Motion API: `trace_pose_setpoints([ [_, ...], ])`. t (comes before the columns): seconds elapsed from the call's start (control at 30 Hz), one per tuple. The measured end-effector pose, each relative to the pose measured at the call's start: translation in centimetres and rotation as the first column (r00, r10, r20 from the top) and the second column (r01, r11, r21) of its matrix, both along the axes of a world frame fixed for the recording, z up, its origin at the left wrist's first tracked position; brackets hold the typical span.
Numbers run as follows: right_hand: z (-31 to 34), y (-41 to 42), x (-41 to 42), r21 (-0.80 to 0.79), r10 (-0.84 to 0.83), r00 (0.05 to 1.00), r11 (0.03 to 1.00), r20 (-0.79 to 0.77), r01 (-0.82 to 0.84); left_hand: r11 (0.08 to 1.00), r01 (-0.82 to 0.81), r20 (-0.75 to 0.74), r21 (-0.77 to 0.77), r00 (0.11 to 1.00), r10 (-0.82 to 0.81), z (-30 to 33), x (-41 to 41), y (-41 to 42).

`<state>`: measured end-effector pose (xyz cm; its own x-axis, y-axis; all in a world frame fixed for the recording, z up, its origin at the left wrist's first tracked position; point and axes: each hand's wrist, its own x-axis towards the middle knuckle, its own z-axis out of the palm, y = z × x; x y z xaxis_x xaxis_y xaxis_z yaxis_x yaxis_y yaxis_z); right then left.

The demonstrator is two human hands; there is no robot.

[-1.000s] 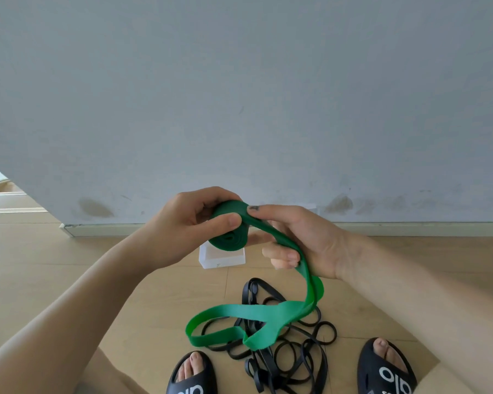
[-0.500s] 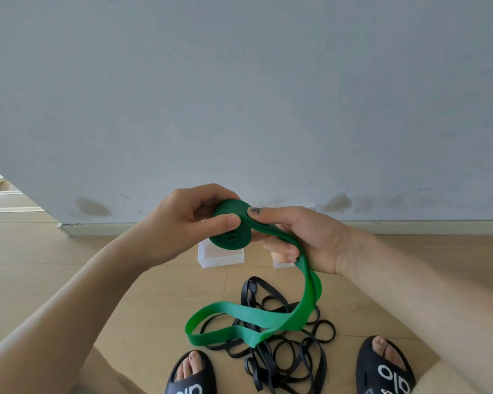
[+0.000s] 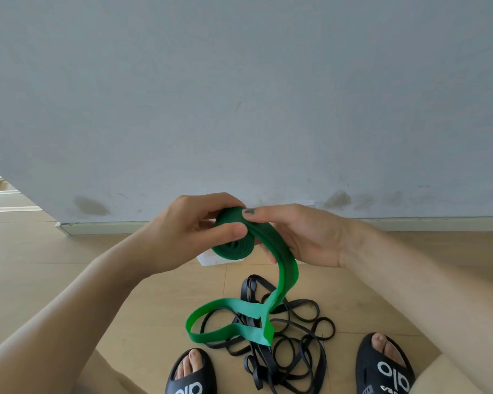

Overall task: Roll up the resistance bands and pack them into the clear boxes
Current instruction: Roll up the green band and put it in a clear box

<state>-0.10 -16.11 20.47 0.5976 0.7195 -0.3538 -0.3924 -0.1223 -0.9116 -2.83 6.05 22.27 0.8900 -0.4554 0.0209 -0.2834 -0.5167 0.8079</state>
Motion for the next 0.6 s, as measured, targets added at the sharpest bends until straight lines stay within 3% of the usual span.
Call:
trace_pose_setpoints([
  [0.13, 0.0, -0.1, 0.0, -0.022, -0.005, 0.999, 1.000, 0.049, 0.006, 1.000, 0.016, 0.020, -0.017, 1.000, -0.016, 0.0, -0.2, -0.1],
  [0.3, -0.9, 0.3, 0.0, -0.139, -0.013, 0.990, 0.990, 0.143, 0.033, 0.983, 0.057, 0.119, 0.172, 0.990, -0.079, -0.5, -0.3, -0.9],
  [0.4, -0.7, 0.2, 0.0, -0.195, 0.044, 0.986, 0.981, 0.163, -0.012, 0.990, 0.068, 0.082, 0.124, 0.994, -0.078, -0.6, -0.2, -0.7],
  [0.5, -0.4, 0.0, -0.4, -0.347, 0.120, 0.931, 0.938, 0.345, 0.008, 0.988, 0.040, 0.084, 0.151, 0.995, -0.053, -0.6, 0.3, 0.3],
  [0.6, -1.1, -0.2, -1.0, -0.377, 0.115, 0.743, 0.905, 0.659, 0.195, 0.995, 0.005, 0.024, 0.103, 1.000, -0.007, -0.5, 0.8, 1.2],
])
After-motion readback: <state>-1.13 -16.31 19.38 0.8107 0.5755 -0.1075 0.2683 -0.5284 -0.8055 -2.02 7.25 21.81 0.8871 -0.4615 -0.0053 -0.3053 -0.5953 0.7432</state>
